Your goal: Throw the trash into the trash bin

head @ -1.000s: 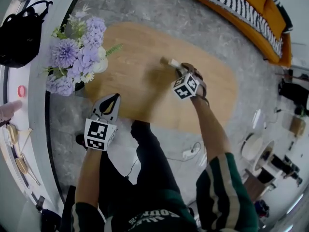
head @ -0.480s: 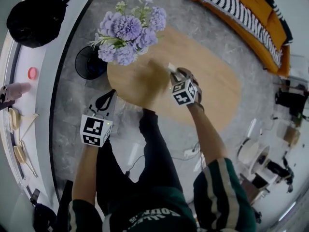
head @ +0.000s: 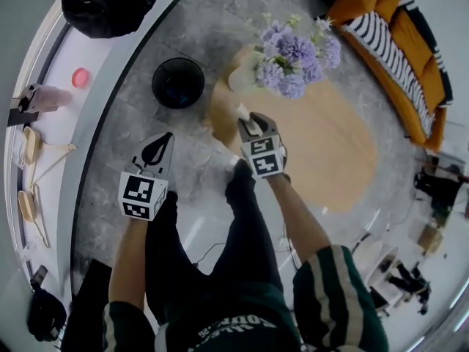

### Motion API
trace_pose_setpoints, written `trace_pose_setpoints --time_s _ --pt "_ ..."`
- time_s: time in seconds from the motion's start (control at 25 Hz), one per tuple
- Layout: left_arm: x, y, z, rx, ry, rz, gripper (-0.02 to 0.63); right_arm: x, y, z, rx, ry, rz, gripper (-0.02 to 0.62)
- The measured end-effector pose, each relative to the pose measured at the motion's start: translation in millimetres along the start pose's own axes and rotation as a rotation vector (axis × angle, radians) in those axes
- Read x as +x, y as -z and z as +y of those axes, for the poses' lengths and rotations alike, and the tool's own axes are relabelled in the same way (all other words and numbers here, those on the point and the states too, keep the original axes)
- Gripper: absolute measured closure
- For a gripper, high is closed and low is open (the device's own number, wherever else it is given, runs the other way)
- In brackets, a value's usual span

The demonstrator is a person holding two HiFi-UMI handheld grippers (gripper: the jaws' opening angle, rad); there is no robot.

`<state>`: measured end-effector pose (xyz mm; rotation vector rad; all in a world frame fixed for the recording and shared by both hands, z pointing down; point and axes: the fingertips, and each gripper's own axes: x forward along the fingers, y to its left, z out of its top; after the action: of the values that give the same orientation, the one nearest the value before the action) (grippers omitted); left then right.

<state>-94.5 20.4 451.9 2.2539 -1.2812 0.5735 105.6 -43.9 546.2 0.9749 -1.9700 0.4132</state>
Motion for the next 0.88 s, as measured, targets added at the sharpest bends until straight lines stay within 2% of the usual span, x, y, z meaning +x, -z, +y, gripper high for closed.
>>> trace_pose_setpoints --time_s 0.2,0.36,0.56,0.76,0.88 --pt "-32.4 15.6 46.9 -0.043 -0.085 -0.035 0.606 35.0 -55.3 69.1 0.034 -0.100 -0.064 0.459" --pt "-51.0 36.9 78.4 -0.089 -0.165 -0.057 0.606 77.2 -85.9 117.8 0.029 -0.168 -0.076 0.459" --pt "-66.8 70.9 112.8 -0.146 -0.248 -0.083 0.606 147.7 -91.0 143.4 0.047 -0.156 -0.038 0.459" --pt "-72.2 118.9 143.0 -0.176 -0.331 -0.098 0.606 227.9 -84.0 171.3 -0.010 -0.149 -0.006 0.459" --pt "-62.7 149.7 151.2 -0.194 -0.360 -0.102 0.606 271.2 -75.7 172.2 -0.025 -0.128 0.005 0.459"
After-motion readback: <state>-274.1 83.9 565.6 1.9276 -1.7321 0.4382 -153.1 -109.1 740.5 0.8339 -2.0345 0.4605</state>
